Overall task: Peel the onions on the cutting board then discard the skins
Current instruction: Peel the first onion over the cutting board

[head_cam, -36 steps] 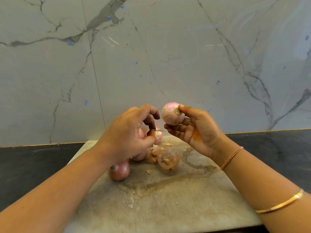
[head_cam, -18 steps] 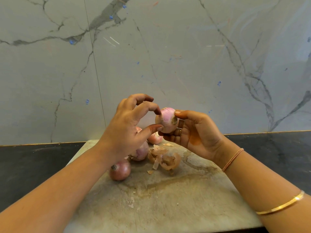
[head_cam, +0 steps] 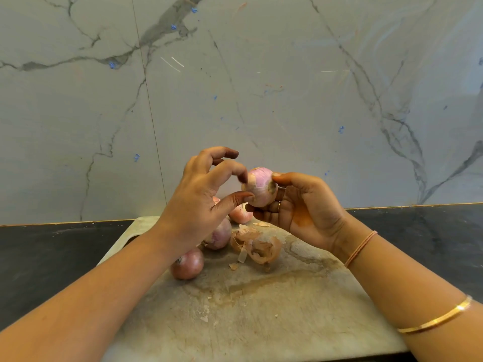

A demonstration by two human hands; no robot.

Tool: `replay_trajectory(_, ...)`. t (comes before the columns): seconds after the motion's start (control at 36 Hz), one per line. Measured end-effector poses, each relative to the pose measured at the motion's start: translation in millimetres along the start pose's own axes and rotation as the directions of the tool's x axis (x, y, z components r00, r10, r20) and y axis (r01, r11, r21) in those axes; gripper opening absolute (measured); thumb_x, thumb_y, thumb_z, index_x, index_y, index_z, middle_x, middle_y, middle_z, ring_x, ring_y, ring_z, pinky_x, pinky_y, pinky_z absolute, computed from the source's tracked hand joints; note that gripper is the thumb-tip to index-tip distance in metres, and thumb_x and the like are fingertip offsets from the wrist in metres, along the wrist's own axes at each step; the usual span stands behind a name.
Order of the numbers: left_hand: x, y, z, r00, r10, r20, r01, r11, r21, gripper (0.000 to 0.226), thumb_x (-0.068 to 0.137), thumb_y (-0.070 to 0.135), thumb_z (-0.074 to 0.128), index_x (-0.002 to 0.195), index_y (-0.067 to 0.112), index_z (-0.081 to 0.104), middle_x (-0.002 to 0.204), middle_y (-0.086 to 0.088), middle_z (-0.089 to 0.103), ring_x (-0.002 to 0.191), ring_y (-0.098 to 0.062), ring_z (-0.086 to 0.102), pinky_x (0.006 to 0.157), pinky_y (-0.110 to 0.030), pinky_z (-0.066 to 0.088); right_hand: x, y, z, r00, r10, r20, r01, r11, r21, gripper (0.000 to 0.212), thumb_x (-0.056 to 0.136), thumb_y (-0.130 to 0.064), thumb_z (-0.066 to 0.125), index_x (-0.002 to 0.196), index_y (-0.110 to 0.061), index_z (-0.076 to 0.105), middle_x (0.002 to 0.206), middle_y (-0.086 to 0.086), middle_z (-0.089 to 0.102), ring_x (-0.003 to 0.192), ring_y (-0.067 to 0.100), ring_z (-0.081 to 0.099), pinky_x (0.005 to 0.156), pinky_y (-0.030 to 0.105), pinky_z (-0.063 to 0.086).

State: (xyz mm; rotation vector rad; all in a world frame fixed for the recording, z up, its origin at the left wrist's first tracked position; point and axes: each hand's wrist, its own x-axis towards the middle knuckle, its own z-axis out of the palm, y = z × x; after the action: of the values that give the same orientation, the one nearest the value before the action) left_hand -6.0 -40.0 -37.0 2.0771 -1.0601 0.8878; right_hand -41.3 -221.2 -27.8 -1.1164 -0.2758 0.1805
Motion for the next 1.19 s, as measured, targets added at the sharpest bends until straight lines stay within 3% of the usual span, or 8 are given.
replay_trajectory(0.08, -0.3, 0.7, 1.0, 1.0, 0.002, -0.007, -0.002, 1.0, -0.004, 0.019, 0.082, 0.053, 0.049, 0.096, 0.04, 0.051, 0.129, 0.014, 0.036, 0.119, -0.001, 0.031, 0.092, -0.013, 0.025, -0.2, -0.4, -0.3, 1.0, -0.003, -0.003, 0.003, 1.0, -0.008, 0.032, 0.096, -0.017, 0.04, 0.118, 0.0, 0.057, 0.088, 0.017, 0.07, 0.074, 0.026, 0.07, 0.063, 0.029, 0.057)
replay_trajectory(0.22, 0.1, 0.4, -0.6, 1.0, -0.003, 0.002, 0.003, 1.0, 0.008, 0.031, 0.081, 0.054, 0.054, 0.111, 0.047, 0.048, 0.131, 0.015, 0.03, 0.12, -0.002, 0.031, 0.095, -0.014, 0.023, -0.3, 0.1, 0.4, 1.0, -0.004, -0.013, 0.004, 1.0, -0.017, 0.03, 0.096, -0.016, 0.041, 0.116, -0.002, 0.059, 0.089, 0.016, 0.07, 0.074, 0.025, 0.07, 0.062, 0.029, 0.057)
replay_trajectory(0.39, 0.1, -0.9, 0.5, 1.0, 0.026, -0.002, -0.026, 0.999, 0.039, 0.021, 0.083, 0.047, 0.058, 0.101, 0.042, 0.049, 0.133, 0.011, 0.032, 0.118, -0.001, 0.029, 0.093, -0.015, 0.024, 0.1, 1.5, 0.2, 0.999, -0.005, -0.034, 0.004, 0.999, -0.032, 0.032, 0.097, -0.017, 0.041, 0.12, -0.001, 0.056, 0.087, 0.016, 0.071, 0.073, 0.025, 0.071, 0.061, 0.028, 0.057)
replay_trajectory(0.47, -0.6, -1.9, 2.0, 0.999, 0.034, -0.016, -0.033, 0.997, 0.074, 0.016, 0.084, 0.041, 0.059, 0.097, 0.038, 0.051, 0.136, 0.001, 0.038, 0.117, -0.003, 0.032, 0.09, -0.016, 0.027, 0.3, 1.3, -0.1, 0.999, -0.01, -0.043, 0.008, 0.999, -0.041, 0.031, 0.097, -0.018, 0.041, 0.117, -0.001, 0.057, 0.086, 0.015, 0.072, 0.074, 0.026, 0.071, 0.063, 0.028, 0.057)
replay_trajectory(0.64, 0.0, -2.7, 0.7, 1.0, 0.027, -0.005, -0.026, 0.997, 0.068, 0.032, 0.083, 0.052, 0.049, 0.114, 0.044, 0.048, 0.138, 0.008, 0.029, 0.118, -0.01, 0.036, 0.095, -0.017, 0.026, 0.8, 2.0, 0.8, 0.998, -0.006, -0.059, 0.004, 0.999, -0.032, 0.032, 0.097, -0.017, 0.042, 0.12, -0.001, 0.056, 0.088, 0.016, 0.072, 0.073, 0.026, 0.071, 0.062, 0.028, 0.057)
replay_trajectory(0.86, -0.8, -3.8, 1.6, 1.0, 0.019, -0.023, -0.017, 0.996, 0.087, 0.013, 0.084, 0.041, 0.059, 0.095, 0.039, 0.051, 0.138, 0.004, 0.035, 0.117, -0.006, 0.034, 0.09, -0.015, 0.027, 1.0, 2.7, 0.4, 0.998, -0.009, -0.056, 0.007, 1.0, -0.03, 0.034, 0.097, -0.018, 0.042, 0.121, 0.0, 0.055, 0.09, 0.018, 0.07, 0.074, 0.026, 0.071, 0.063, 0.029, 0.058)
replay_trajectory(1.03, 0.8, -1.2, -1.9, 1.0, -0.007, -0.019, 0.008, 1.0, 0.029, 0.032, 0.079, 0.052, 0.059, 0.108, 0.045, 0.049, 0.133, 0.014, 0.026, 0.118, -0.004, 0.034, 0.097, -0.016, 0.024, 1.3, 3.4, 0.3, 0.998, -0.001, -0.066, -0.002, 0.999, -0.033, 0.032, 0.097, -0.017, 0.042, 0.121, 0.0, 0.055, 0.093, 0.019, 0.069, 0.074, 0.026, 0.071, 0.062, 0.029, 0.058)
replay_trajectory(1.19, 0.2, 0.1, -0.2, 1.0, -0.02, -0.01, 0.02, 0.999, 0.027, 0.012, 0.082, 0.042, 0.062, 0.092, 0.039, 0.055, 0.134, 0.012, 0.031, 0.119, -0.01, 0.034, 0.091, -0.015, 0.026, 1.0, 2.6, -1.0, 0.998, -0.004, -0.061, 0.001, 0.999, -0.051, 0.03, 0.098, -0.018, 0.042, 0.117, -0.001, 0.057, 0.089, 0.017, 0.071, 0.074, 0.026, 0.071, 0.063, 0.029, 0.058)
